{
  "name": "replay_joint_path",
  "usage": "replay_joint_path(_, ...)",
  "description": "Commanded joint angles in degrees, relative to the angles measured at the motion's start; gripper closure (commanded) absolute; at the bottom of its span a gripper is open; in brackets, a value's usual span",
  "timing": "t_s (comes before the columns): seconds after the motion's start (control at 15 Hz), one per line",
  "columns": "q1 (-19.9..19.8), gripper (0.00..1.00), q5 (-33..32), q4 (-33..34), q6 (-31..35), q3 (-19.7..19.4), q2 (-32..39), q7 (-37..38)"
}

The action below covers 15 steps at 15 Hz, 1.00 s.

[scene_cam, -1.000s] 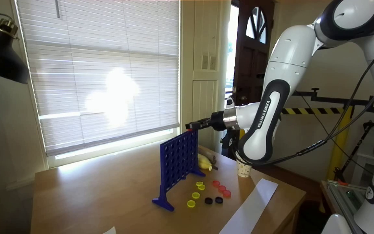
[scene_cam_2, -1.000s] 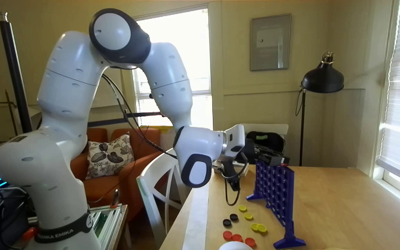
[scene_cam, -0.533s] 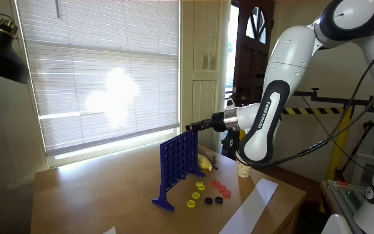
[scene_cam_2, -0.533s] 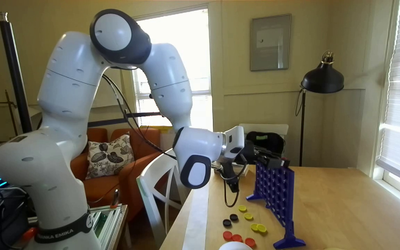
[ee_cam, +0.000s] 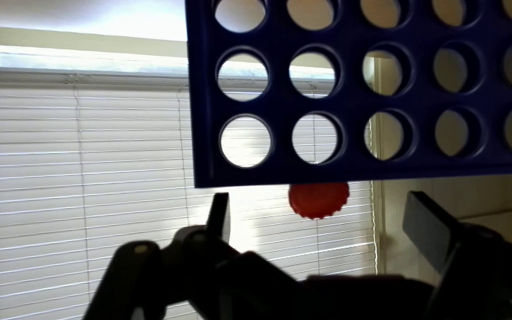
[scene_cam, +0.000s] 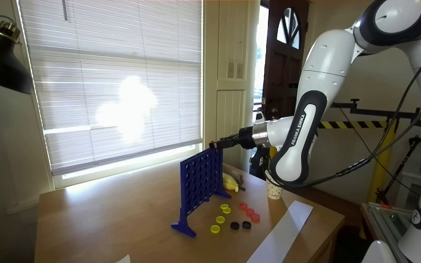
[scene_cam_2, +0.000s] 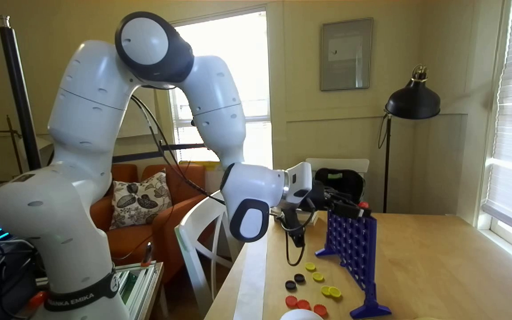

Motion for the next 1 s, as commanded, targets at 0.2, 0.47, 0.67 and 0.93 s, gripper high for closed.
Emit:
replay_joint_path(0.2, 0.59, 0.00, 1.04, 0.21, 1.21, 0.49, -1.56, 0.32)
replay_joint_path(0.47, 0.71, 0.25, 0.94, 0.17, 1.20, 0.65, -2.67, 0.47)
replay_joint_path(0.67, 0.55, 0.41, 0.37, 0.42, 1.19, 0.59, -3.10, 0.71)
replay_joint_path(0.93, 0.27, 0.70, 0.00, 0.71, 1.18, 0.65, -3.01, 1.47)
